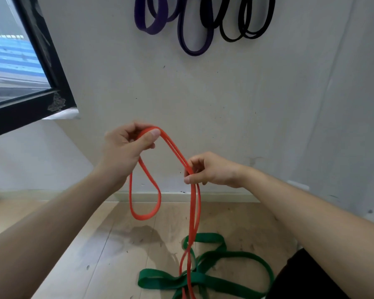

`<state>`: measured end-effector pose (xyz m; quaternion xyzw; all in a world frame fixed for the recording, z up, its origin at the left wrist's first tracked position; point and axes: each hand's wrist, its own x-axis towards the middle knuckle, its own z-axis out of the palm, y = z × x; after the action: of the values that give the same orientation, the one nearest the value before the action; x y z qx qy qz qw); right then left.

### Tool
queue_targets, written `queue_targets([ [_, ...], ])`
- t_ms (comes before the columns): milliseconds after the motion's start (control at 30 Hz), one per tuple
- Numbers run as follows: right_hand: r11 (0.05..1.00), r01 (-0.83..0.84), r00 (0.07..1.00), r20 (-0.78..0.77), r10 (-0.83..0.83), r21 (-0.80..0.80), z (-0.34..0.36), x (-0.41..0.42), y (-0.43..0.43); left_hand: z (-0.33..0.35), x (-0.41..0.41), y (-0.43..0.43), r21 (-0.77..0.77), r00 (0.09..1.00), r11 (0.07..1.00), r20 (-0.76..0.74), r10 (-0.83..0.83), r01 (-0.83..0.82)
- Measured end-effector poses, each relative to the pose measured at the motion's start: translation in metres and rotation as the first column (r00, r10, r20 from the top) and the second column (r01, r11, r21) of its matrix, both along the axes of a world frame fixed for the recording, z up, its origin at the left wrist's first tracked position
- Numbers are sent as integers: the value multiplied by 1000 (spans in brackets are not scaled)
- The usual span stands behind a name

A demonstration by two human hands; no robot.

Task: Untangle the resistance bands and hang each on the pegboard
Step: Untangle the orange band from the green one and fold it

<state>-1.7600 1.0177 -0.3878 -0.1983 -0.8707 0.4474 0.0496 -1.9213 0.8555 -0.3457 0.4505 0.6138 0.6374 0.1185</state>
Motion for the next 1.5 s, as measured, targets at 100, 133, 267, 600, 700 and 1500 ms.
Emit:
queue_targets([
  [100, 1000, -1, 999, 39, 0, 29, 2, 2, 1, 0, -6, -2, 6, 999, 999, 8, 42, -42],
  [133, 999, 5, 999, 45, -7, 41, 3, 2, 2, -1, -8, -2, -2, 999, 999, 4, 51, -51],
  [267, 997, 70, 998, -8, -70, 39, 8, 7, 10, -5, -20, -4, -38, 995, 994, 10, 99, -99],
  [600, 976, 216, 955, -214, -204, 38, 17, 15, 15, -20, -45, -6, -220, 996, 976, 78, 31, -14],
  [700, 966, 258, 911, -332, -244, -2, 21, 18, 13, -25, -46, -7, -313, 996, 948, 84, -41, 65],
  [1500, 999, -23, 997, -69, 21, -37, 12, 3, -24, -13, 5, 5, -201, 983, 968, -76, -166, 148],
])
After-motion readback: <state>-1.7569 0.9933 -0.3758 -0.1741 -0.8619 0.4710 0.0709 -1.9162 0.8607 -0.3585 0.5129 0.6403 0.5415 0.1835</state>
